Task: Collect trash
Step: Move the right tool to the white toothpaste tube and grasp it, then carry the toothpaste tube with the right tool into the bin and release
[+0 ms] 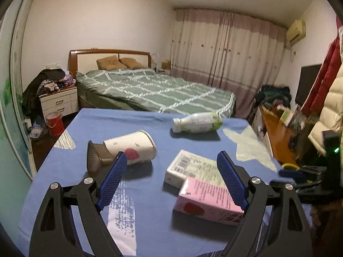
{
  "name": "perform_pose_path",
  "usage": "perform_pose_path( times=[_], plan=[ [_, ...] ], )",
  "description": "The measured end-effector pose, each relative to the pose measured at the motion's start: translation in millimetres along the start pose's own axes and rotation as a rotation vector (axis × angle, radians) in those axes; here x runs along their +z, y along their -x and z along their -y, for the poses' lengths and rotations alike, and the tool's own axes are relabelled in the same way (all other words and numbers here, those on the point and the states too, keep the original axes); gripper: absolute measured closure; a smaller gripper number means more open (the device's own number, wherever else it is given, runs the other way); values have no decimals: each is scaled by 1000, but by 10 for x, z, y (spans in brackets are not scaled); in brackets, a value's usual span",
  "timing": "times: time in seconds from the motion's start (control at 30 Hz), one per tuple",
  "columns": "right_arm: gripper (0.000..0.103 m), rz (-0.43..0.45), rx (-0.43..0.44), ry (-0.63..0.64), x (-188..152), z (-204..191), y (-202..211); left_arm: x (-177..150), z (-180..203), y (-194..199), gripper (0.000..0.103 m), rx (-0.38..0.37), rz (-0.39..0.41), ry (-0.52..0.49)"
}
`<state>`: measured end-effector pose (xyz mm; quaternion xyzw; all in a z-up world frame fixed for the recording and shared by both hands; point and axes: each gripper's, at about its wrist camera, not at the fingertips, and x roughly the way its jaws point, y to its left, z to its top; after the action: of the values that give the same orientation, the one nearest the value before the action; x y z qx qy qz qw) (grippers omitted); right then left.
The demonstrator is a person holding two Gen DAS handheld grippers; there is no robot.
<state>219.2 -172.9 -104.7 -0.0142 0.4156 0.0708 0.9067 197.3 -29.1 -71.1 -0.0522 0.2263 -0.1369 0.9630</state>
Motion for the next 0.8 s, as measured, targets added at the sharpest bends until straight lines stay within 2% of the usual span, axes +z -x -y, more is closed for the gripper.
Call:
perform_pose_path(
  times=[0.07, 0.27, 0.4, 0.5, 0.63, 0.7, 0.8],
  plan=[
    [48, -34, -7, 62, 68, -157, -123, 12, -50, 49, 14, -3, 27, 14],
    [48, -110, -6, 159, 81, -412, -374, 25, 45, 70, 14, -14, 47, 17],
    [48, -136, -13, 147, 105, -407, -521, 27, 83, 104, 14, -21, 51, 8],
    [49, -144, 15, 84, 136, -305, -569, 12, 74, 109, 14, -22, 50, 8],
    [66, -141, 44, 2, 153, -135, -565, 5, 98, 114, 14, -25, 45, 6],
    [72, -137, 50, -29, 138, -66, -530, 10, 101, 110, 14, -24, 44, 4],
    [74, -120, 57, -64, 105, 16, -439, 8, 118, 101, 14, -22, 39, -3]
  ],
)
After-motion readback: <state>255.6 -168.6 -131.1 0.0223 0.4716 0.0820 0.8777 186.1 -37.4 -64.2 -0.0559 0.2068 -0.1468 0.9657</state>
